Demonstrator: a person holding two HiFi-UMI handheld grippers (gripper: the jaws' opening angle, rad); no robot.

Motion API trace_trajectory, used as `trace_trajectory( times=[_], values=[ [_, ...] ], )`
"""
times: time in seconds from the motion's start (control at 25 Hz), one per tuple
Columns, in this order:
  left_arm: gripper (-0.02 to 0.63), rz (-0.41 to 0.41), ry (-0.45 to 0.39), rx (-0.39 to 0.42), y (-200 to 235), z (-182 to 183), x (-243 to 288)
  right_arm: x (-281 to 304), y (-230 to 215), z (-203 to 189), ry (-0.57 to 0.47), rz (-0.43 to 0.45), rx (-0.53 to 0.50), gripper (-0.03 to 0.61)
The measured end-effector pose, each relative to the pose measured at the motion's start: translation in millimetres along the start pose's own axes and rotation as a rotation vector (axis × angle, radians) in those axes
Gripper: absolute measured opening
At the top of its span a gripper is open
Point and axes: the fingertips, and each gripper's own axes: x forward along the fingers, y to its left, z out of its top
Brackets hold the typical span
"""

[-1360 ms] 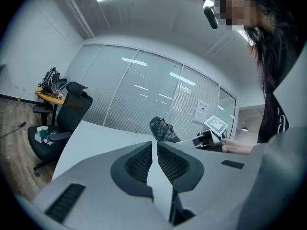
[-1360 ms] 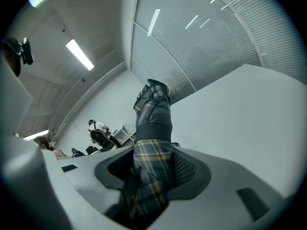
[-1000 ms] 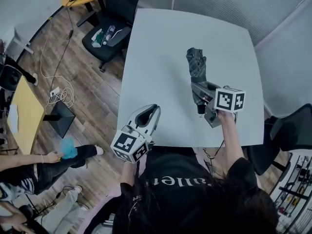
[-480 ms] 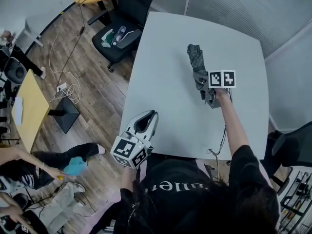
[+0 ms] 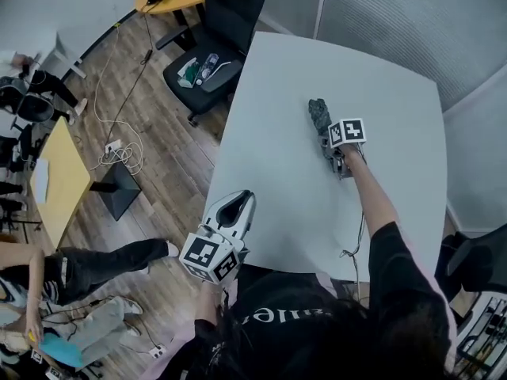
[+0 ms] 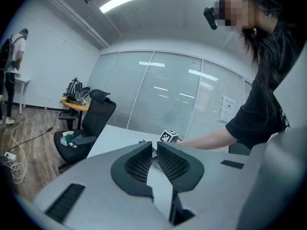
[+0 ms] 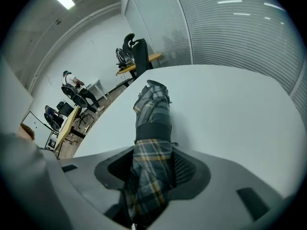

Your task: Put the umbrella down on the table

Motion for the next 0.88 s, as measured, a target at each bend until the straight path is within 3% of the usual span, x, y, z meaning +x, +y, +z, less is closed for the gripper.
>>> trace_trajectory(
  times=[0.28, 0.52, 0.72, 0.88],
  values=[
    [0.041, 0.041, 0.015, -0.014, -1.2, -1.4, -4.9, 22.0, -15.7, -15.0, 0.039, -0.037, 0.033, 0.206],
    [0.041, 0.055, 0.023, -0.020, -2.1, -7.3, -4.3, 24.9, -18.0, -11.9, -0.046, -0.024, 0.056, 0.233],
    [0.041, 0.030, 0.022, -0.012, -4.3, -9.3, 2.5, 22.2, -20.2, -11.1, -0.080, -0.025, 0.076, 0.281],
    [0.041, 0.008, 0.015, -0.004, -10.0, -4.5, 0.8, 2.7, -14.8, -11.1, -0.122, -0.004, 0.083, 0.282]
  ],
)
